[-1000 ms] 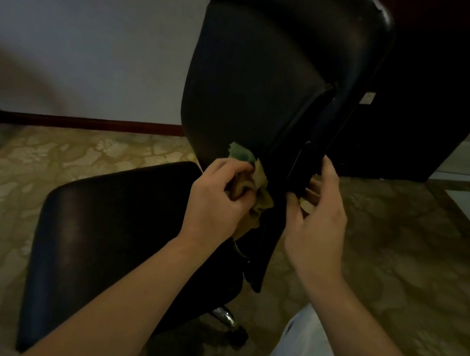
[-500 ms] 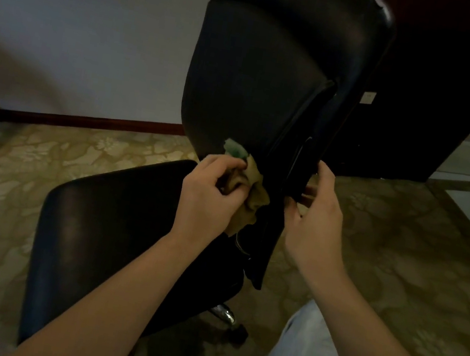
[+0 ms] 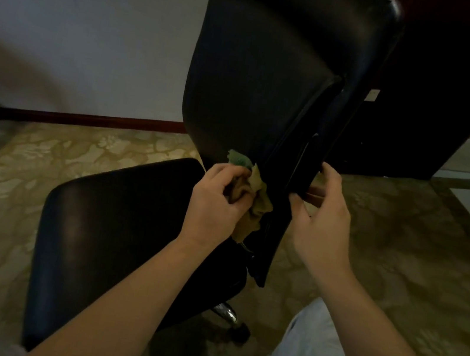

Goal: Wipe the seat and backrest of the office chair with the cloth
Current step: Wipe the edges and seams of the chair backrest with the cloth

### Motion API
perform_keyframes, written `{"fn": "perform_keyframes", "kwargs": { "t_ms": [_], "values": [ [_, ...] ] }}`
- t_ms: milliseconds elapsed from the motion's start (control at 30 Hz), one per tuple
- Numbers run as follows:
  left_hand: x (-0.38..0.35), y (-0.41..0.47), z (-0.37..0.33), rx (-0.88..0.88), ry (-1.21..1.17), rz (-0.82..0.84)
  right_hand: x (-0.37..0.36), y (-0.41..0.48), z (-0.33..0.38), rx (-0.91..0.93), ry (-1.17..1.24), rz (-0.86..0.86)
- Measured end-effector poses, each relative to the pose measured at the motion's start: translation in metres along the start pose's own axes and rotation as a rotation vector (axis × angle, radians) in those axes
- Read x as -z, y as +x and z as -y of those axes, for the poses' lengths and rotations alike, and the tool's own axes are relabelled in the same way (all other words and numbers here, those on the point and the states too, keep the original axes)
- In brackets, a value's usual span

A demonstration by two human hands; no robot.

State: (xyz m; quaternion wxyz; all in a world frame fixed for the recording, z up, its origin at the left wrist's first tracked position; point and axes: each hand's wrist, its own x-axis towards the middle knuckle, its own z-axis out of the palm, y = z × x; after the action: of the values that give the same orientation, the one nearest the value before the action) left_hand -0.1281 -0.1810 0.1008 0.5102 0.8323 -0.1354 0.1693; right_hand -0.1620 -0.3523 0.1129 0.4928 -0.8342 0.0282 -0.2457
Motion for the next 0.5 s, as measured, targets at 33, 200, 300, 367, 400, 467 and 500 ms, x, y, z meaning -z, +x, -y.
{"fn": "perform_keyframes", "kwargs": {
  "t_ms": [33,200,300,367,400,467,500],
  "values": [
    [0.001,-0.003,0.003,0.037,0.003,0.024,0.0,0.001,0.001,-0.003,0.007,0.002],
    [0.007,-0.012,0.003,0.068,0.035,0.041,-0.003,0.0,0.006,-0.027,0.058,0.023],
    [0.007,-0.004,-0.011,-0.023,0.03,-0.047,-0.001,-0.004,0.005,-0.041,0.066,0.042],
    [0.006,0.003,-0.022,-0.08,0.016,-0.064,0.0,-0.006,0.005,-0.053,0.056,0.047],
    [0.006,0.007,-0.026,-0.102,0.012,-0.055,0.0,-0.007,0.005,-0.054,0.048,0.043],
    [0.003,0.01,-0.028,-0.11,0.005,-0.045,0.0,-0.011,0.005,-0.051,0.039,0.036],
    [0.002,0.009,-0.027,-0.09,-0.013,-0.048,-0.001,-0.013,0.005,-0.046,0.034,0.033]
  ]
}}
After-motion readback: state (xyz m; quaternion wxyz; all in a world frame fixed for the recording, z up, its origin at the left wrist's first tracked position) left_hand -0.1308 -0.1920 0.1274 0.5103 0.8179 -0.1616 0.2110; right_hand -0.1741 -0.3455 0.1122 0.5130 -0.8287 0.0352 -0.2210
